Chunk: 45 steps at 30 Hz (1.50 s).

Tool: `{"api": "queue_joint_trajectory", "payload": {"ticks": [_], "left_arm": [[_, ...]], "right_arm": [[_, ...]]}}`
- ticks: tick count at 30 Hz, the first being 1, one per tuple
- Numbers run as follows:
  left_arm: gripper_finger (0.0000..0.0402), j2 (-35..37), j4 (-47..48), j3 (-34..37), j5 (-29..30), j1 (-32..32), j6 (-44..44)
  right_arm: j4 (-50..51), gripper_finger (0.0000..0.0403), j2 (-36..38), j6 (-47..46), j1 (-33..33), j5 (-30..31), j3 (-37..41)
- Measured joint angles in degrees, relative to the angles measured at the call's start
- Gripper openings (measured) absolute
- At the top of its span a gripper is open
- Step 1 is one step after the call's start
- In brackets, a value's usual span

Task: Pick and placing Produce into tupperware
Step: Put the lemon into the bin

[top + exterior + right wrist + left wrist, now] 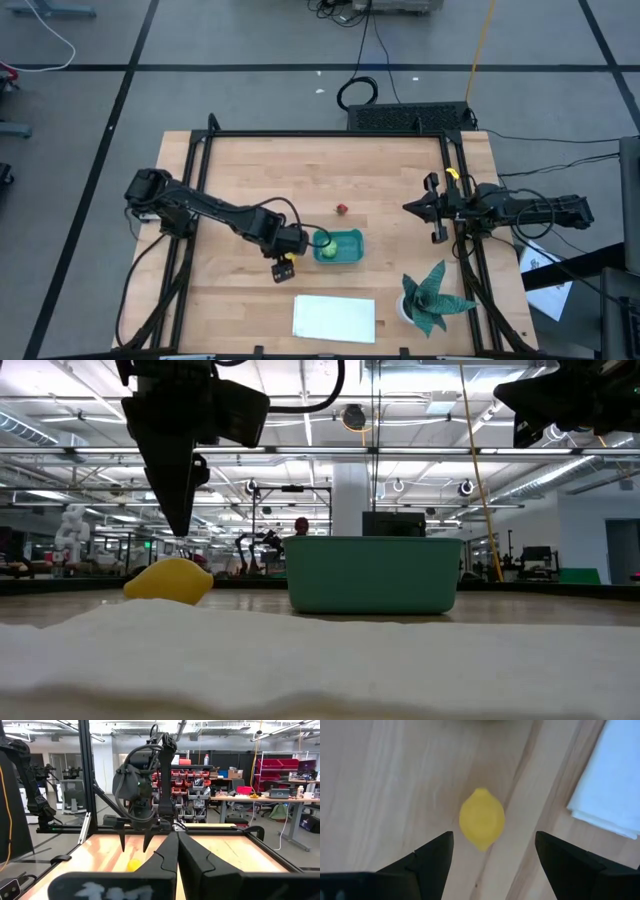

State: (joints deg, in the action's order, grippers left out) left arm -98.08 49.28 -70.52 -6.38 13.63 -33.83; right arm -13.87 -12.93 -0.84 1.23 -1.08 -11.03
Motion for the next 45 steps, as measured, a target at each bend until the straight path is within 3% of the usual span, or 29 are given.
{"api": "queue_joint_trajectory", "payload": {"ticks": [14, 26, 45], "left_arm": [[0.0287, 0.02, -2.97, 0.18, 1.74, -0.41, 1.67], [0.0287, 0.09, -10.04, 7.29, 0.39, 0.33, 2.44], [0.0287, 0.09, -10.03, 7.41, 1.23, -0.81, 4.83]], "right_arm": [[0.42, 0.0, -0.01, 0.01, 0.0, 0.0, 0.0], [0.5, 0.0, -0.02, 0.3, -0.01, 0.0, 0.0], [0.51, 0.0, -0.02, 0.46, -0.02, 0.0, 0.0]]}}
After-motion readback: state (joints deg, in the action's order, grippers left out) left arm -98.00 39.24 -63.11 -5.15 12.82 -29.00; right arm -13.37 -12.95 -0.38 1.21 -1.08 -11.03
